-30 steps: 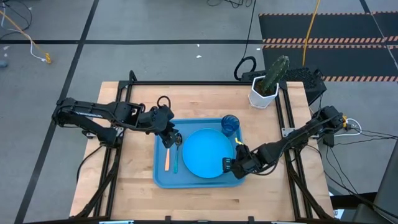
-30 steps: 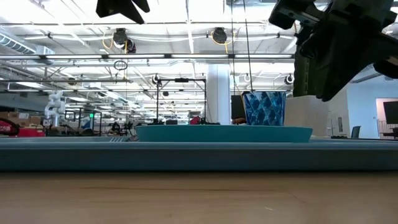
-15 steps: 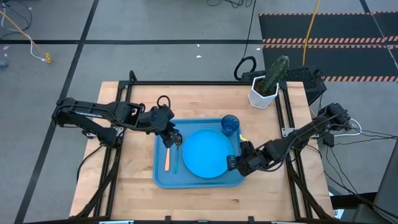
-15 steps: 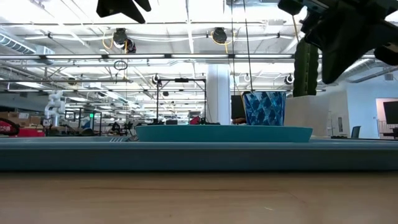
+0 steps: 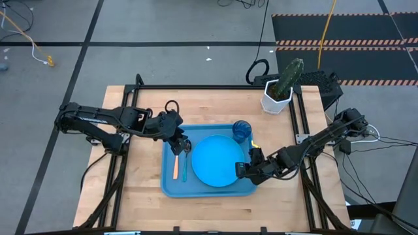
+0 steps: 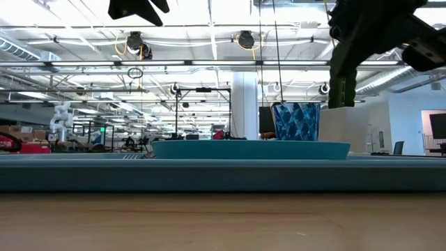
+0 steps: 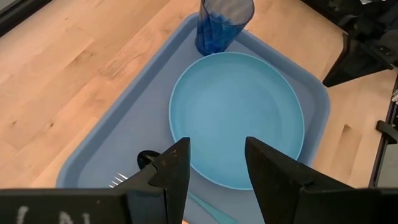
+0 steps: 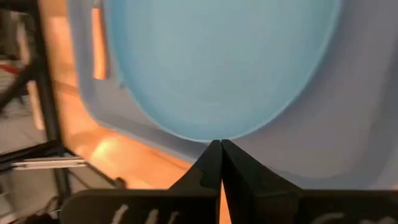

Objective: Pick and place plate/cup/fork/spoon on tray
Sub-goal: Adjust the light blue plate

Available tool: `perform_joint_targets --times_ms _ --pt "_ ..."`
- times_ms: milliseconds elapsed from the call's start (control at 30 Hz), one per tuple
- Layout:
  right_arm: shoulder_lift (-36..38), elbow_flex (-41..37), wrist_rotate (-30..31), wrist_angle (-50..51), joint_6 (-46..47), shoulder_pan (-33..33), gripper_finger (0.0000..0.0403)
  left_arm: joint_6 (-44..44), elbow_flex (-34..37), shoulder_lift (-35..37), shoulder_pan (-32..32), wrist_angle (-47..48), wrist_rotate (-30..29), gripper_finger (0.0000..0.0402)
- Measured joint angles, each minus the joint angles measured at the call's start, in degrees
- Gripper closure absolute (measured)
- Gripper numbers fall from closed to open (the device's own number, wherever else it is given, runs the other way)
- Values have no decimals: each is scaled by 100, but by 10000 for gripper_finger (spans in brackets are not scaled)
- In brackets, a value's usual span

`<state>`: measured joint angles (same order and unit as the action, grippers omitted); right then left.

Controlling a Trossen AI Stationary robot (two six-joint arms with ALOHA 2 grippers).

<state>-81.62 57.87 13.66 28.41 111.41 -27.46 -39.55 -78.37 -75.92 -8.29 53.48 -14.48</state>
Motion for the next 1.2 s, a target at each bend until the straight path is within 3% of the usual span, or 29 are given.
perform_joint_targets --times_ms 1200 --pt "-2 0 63 -243 -524 378 403 -149 2 0 -11 -10 -17 245"
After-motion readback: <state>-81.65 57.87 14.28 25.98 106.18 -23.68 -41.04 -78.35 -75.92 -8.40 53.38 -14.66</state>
